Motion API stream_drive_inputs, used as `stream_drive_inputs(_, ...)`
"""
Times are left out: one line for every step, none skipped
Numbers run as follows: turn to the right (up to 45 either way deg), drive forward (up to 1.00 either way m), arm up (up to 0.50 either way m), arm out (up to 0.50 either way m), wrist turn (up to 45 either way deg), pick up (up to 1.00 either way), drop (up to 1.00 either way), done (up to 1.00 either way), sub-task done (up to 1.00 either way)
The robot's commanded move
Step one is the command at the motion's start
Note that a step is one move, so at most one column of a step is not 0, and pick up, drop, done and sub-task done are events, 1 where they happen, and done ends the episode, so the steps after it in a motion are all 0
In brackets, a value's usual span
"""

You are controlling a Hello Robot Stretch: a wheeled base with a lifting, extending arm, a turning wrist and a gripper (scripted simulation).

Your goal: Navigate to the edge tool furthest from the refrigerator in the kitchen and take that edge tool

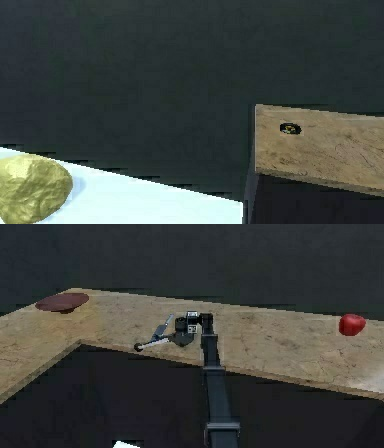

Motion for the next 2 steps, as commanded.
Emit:
stream_drive_inputs(0.0, 0.00, 0.10, 0.00, 0.0, 0.00, 0.00, 0.00, 0.00)
stream_drive_inputs(0.0, 0.00, 0.00, 0.00, 0.0, 0.00, 0.00, 1.00, 0.00)
